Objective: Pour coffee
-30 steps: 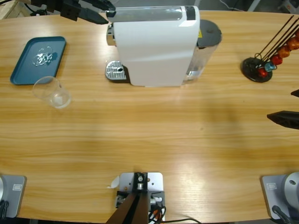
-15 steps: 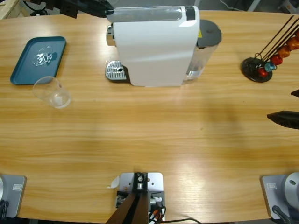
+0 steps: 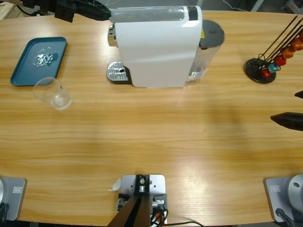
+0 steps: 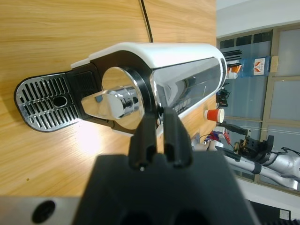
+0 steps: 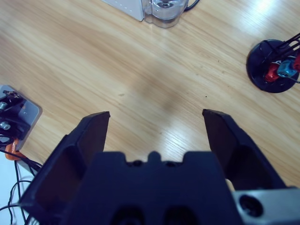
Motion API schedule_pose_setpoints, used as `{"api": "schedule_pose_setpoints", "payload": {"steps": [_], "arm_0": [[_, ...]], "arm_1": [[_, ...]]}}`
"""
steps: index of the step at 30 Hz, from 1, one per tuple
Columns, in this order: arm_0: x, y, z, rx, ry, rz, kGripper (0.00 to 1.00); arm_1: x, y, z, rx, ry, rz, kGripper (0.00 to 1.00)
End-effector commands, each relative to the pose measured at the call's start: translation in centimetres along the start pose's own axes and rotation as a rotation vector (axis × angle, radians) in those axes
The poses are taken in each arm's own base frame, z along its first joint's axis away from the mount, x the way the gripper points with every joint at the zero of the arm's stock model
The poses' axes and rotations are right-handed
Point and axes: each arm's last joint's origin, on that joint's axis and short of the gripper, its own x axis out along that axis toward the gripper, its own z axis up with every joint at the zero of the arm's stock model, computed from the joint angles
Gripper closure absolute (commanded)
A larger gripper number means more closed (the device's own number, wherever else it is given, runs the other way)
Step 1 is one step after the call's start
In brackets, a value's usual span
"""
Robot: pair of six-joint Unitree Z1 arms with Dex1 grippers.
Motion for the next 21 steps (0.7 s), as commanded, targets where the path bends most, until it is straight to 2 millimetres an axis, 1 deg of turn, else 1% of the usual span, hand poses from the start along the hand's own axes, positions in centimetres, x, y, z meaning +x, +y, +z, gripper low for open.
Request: {"api": "schedule_pose_setpoints", "payload": {"steps": [1,9,19,21], "arm_0": [[1.4,2.5,-0.6,-0.069,0.044,0.057,1.000],[1.5,2.3,-0.3,-0.060,0.031,0.051,1.000],[-0.4,-1.7,1.8,0.027,-0.052,-0.042,1.000],[-0.4,-1.9,1.8,0.031,-0.053,-0.047,1.000]], "arm_1": [[0.8,0.0,-0.4,-0.004,0.035,0.005,0.119],[0.9,0.0,-0.4,-0.004,0.036,0.005,0.119],[0.9,0.0,-0.4,-0.004,0.040,0.005,0.119],[1.0,0.0,-0.3,-0.004,0.041,0.004,0.119]]}}
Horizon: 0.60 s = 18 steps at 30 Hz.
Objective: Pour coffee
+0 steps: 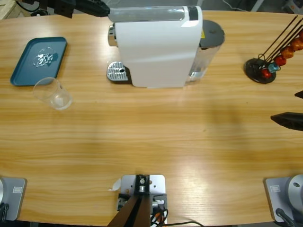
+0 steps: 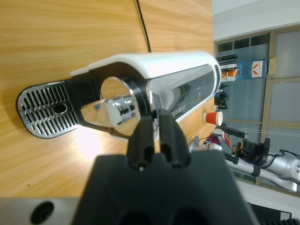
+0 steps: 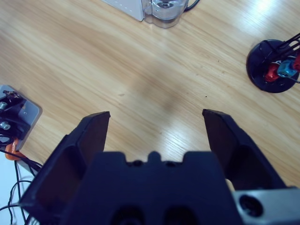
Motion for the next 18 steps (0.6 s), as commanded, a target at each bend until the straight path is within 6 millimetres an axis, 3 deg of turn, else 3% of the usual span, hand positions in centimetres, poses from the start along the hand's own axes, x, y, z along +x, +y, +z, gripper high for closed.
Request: {"api": "schedule_pose_setpoints", "payload": {"steps": [1,6,9,10,11,12,14,18], "arm_0": [[0.1,-1.2,1.2,0.014,-0.023,-0.028,1.000],[0.2,-2.1,1.1,0.032,-0.017,-0.046,1.000],[-0.1,-1.3,0.4,0.012,-0.019,0.003,1.000],[-0.2,-0.7,0.0,0.002,-0.025,0.028,0.771],[-0.2,-0.3,-0.3,-0.004,-0.027,0.048,0.335],[-0.2,0.1,-0.6,-0.009,-0.028,0.066,0.107],[-0.1,0.6,-1.0,-0.017,-0.019,0.081,0.027],[0.5,1.0,-1.1,-0.022,-0.004,0.091,0.038]], "arm_1": [[1.0,0.0,-0.3,-0.004,0.041,0.004,0.119],[1.0,0.0,-0.3,-0.004,0.042,0.004,0.119],[1.0,0.0,-0.3,-0.004,0.041,0.005,0.116],[0.9,0.0,-0.3,-0.004,0.039,0.005,0.115],[0.9,0.0,-0.3,-0.004,0.039,0.004,0.115],[0.9,0.0,-0.3,-0.004,0.038,0.003,0.115],[1.0,0.0,-0.3,-0.004,0.040,0.003,0.115],[1.1,0.0,-0.2,-0.004,0.044,0.002,0.115]]}}
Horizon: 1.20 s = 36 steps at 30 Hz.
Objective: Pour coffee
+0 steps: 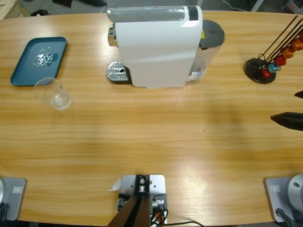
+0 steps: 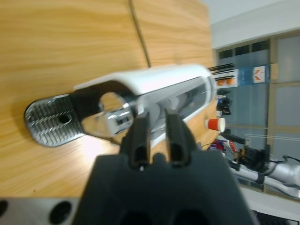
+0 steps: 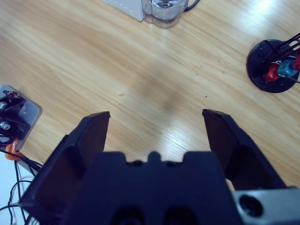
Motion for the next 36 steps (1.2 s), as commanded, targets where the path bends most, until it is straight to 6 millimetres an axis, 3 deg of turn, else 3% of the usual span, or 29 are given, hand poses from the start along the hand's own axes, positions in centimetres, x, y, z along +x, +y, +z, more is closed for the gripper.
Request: {"api": "schedule_pose_setpoints", "payload": {"steps": [1,3,5,9,15,16,18,19,30,36], "arm_0": [[1.0,1.8,-1.3,-0.039,0.043,0.062,0.058],[1.4,1.9,-1.2,-0.042,0.050,0.066,0.117],[2.0,2.0,-1.0,-0.046,0.069,0.051,0.268],[3.0,2.1,-1.0,-0.059,0.095,0.042,0.405],[3.2,2.2,-1.1,-0.061,0.103,0.041,0.734],[3.2,2.2,-1.1,-0.062,0.103,0.041,0.742],[3.2,2.2,-1.1,-0.061,0.104,0.039,0.935],[3.2,2.2,-1.1,-0.061,0.105,0.040,0.975],[3.3,1.9,-0.9,-0.059,0.121,0.011,1.000],[2.3,-0.4,0.3,-0.034,0.094,-0.063,1.000]], "arm_1": [[1.0,0.0,-0.2,-0.004,0.043,0.003,0.115],[1.0,0.0,-0.2,-0.004,0.042,0.003,0.116],[1.0,0.0,-0.2,-0.004,0.042,0.003,0.117],[1.0,0.0,-0.2,-0.004,0.044,0.003,0.119],[1.2,0.0,-0.1,-0.005,0.053,0.003,0.119],[1.2,0.0,-0.1,-0.005,0.054,0.003,0.119],[1.3,0.0,-0.1,-0.005,0.056,0.002,0.119],[1.3,0.0,-0.1,-0.005,0.056,0.002,0.119],[1.3,0.1,0.0,-0.005,0.059,0.002,0.119],[1.3,0.1,0.0,-0.005,0.059,0.003,0.119]]}}
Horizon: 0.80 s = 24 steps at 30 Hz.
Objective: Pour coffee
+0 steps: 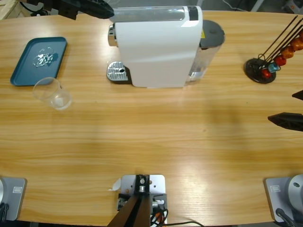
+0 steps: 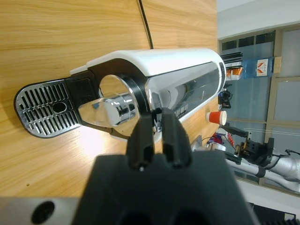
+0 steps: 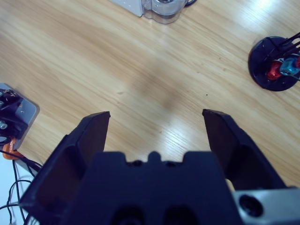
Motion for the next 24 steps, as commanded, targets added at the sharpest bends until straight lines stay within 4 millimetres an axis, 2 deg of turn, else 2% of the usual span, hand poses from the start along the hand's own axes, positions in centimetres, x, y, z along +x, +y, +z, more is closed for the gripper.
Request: {"api": "schedule_pose_setpoints", "payload": {"steps": [1,9,12,16,19,20,21,22,23,24], "arm_0": [[0.9,-1.4,1.3,-0.012,0.032,-0.069,1.000],[-1.4,-5.8,2.7,0.043,-0.010,-0.133,1.000],[-1.9,-6.8,2.9,0.061,-0.015,-0.146,1.000],[-1.1,-7.3,3.0,0.078,0.000,-0.161,1.000],[-0.3,-8.7,3.4,0.161,-0.002,-0.244,1.000],[0.0,-9.3,3.5,0.207,-0.012,-0.270,0.923],[0.2,-9.8,3.4,0.258,-0.023,-0.289,0.601],[0.2,-10.2,3.1,0.312,-0.033,-0.298,0.289],[0.0,-10.6,2.5,0.394,-0.046,-0.294,0.102],[-0.4,-10.8,1.7,0.459,-0.061,-0.278,0.019]], "arm_1": [[0.9,0.0,-0.2,-0.004,0.037,0.005,0.119],[0.9,0.0,-0.2,-0.004,0.037,0.005,0.119],[0.9,0.0,-0.2,-0.004,0.038,0.005,0.119],[1.0,0.0,-0.1,-0.004,0.041,0.005,0.119],[1.0,0.0,-0.1,-0.004,0.041,0.005,0.115],[1.1,0.0,0.0,-0.003,0.044,0.003,0.104],[1.2,-0.1,0.2,0.004,0.047,-0.022,0.019],[1.1,-0.4,0.2,0.028,0.044,-0.063,0.000],[1.0,-0.8,0.2,0.066,0.039,-0.100,0.000],[0.8,-1.2,0.3,0.087,0.021,-0.139,0.000]]}}
